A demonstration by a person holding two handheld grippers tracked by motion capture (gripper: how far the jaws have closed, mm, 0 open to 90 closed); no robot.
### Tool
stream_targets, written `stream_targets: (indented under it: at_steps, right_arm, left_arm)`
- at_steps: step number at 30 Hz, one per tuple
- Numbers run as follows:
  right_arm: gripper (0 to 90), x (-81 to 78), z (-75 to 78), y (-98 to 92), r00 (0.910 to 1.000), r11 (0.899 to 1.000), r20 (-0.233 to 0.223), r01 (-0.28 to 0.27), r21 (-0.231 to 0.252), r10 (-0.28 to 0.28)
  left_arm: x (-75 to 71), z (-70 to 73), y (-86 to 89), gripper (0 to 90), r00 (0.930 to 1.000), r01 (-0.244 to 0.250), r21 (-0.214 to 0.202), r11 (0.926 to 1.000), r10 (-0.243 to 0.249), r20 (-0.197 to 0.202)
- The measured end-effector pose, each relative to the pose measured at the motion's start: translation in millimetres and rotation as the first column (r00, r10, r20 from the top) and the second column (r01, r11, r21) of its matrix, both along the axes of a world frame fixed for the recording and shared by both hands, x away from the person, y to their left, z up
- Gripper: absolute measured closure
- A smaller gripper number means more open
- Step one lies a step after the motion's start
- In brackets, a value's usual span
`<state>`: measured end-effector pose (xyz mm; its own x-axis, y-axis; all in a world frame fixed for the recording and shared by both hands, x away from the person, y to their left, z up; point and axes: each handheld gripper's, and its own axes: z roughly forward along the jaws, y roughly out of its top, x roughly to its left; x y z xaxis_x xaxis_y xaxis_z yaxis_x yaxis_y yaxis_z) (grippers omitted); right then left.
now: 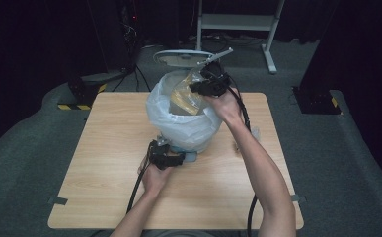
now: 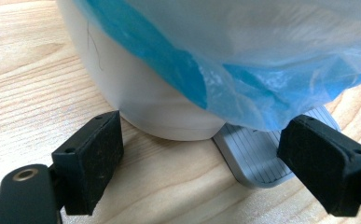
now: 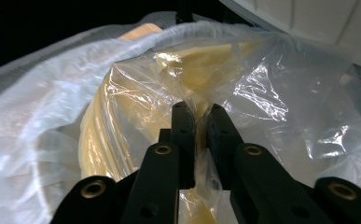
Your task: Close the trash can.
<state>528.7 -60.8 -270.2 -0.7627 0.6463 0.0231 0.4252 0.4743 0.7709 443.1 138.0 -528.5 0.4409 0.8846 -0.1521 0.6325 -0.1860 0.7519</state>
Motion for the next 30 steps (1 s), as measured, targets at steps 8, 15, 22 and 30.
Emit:
stream_targets:
  at_steps: [8, 15, 22, 30]
  right_arm:
    - [55.7, 3.7, -8.9, 5.5, 0.9996, 0.999, -0.024, 0.017, -0.044, -0.018]
    - [53.4, -1.9, -7.8, 4.4, 0.9998, 0.998, -0.004, 0.020, -0.053, -0.021]
    - [57.0, -7.0, -9.1, -7.8, 0.9997, 1.000, 0.020, 0.016, 0.001, -0.016]
    - [53.6, -17.3, -6.1, -30.9, 0.9982, 0.997, 0.048, 0.031, 0.068, -0.034]
  left_arm:
    - [0.0, -0.2, -0.3, 14.3, 1.0000, -0.003, -0.005, 1.0000, 0.003, 0.001]
    - [0.0, -0.2, -0.3, 14.3, 1.0000, -0.003, -0.005, 1.0000, 0.003, 0.002]
    - [0.0, -0.1, -0.1, 14.3, 1.0000, -0.001, -0.002, 1.0000, 0.001, 0.001]
    - [0.0, -0.2, -0.3, 14.3, 1.0000, -0.002, -0.003, 1.0000, 0.002, 0.002]
